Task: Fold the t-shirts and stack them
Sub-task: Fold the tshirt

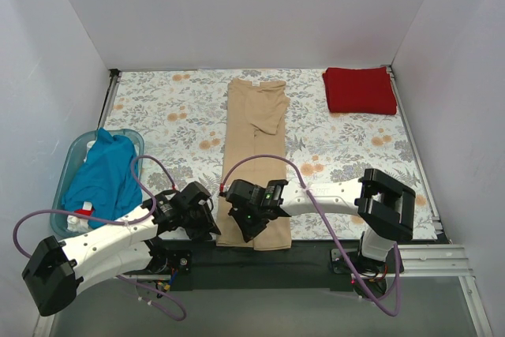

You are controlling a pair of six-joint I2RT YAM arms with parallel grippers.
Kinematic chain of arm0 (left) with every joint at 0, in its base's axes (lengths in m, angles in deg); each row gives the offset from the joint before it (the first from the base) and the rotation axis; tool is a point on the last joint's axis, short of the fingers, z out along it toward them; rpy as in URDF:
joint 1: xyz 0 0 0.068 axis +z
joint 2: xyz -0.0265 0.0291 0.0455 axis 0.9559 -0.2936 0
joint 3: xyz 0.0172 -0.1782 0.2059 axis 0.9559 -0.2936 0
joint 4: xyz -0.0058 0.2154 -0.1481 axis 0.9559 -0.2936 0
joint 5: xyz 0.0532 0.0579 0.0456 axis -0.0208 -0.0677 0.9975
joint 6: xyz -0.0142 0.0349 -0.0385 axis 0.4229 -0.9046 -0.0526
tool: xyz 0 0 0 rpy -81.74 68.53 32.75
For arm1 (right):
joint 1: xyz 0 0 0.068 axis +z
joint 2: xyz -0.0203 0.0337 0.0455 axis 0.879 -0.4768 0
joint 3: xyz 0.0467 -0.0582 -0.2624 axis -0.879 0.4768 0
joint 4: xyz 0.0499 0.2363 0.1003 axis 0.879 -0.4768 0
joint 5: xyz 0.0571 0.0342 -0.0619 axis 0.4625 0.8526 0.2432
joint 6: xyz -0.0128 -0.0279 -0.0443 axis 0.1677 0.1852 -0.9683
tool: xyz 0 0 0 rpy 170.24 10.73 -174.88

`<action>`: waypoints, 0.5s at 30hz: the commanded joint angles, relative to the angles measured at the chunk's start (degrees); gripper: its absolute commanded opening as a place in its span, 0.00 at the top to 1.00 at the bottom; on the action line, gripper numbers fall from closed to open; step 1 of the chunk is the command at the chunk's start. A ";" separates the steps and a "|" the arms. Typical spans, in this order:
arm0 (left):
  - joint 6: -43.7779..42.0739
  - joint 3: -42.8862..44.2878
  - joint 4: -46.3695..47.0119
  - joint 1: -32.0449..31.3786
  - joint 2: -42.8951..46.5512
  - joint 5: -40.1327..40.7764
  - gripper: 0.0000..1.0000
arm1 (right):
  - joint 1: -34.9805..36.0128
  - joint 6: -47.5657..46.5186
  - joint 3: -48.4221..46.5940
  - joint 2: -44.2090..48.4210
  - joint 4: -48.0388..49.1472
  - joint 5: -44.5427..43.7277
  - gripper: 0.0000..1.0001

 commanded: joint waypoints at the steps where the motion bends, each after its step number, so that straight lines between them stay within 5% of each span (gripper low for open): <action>1: 0.79 2.18 -1.82 0.21 -0.08 2.05 0.66 | 1.17 0.60 -1.94 1.37 -2.32 -1.47 0.94; 10: 0.61 1.48 -0.94 0.21 -0.08 1.27 0.67 | 2.67 1.66 -1.15 0.84 -3.47 -2.70 0.93; 15: 0.70 0.51 -0.68 0.21 -0.78 0.65 0.72 | 2.67 1.83 -1.41 1.54 -3.55 -4.54 0.74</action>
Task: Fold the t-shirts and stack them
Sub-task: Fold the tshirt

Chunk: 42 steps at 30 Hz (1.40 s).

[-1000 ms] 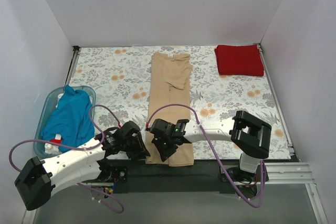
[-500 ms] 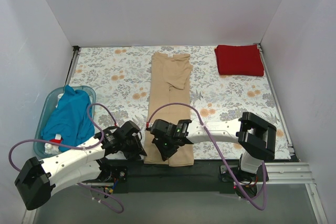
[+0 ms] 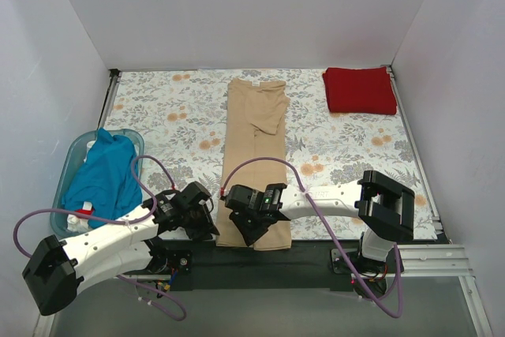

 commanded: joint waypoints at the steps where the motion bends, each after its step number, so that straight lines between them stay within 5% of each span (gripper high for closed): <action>1: 0.59 0.23 -0.18 0.21 -0.67 -0.20 0.73 | 0.44 0.52 -1.58 1.72 -1.61 -2.68 0.70; 6: 0.68 -0.57 -0.44 0.21 -2.43 -0.82 0.79 | -1.05 1.75 -0.45 6.19 -2.05 -5.31 0.52; 12: 0.15 -0.22 -0.70 0.21 -2.69 -0.73 0.80 | -7.37 5.43 7.98 16.12 -1.26 -5.16 0.46; 26: -0.55 -0.04 0.00 0.21 -2.16 -1.52 0.77 | -21.52 16.16 35.50 38.09 7.44 11.10 0.44; 42: -0.82 -0.39 0.44 0.21 -0.68 -2.23 0.76 | -26.81 20.21 44.21 37.58 19.04 19.54 0.53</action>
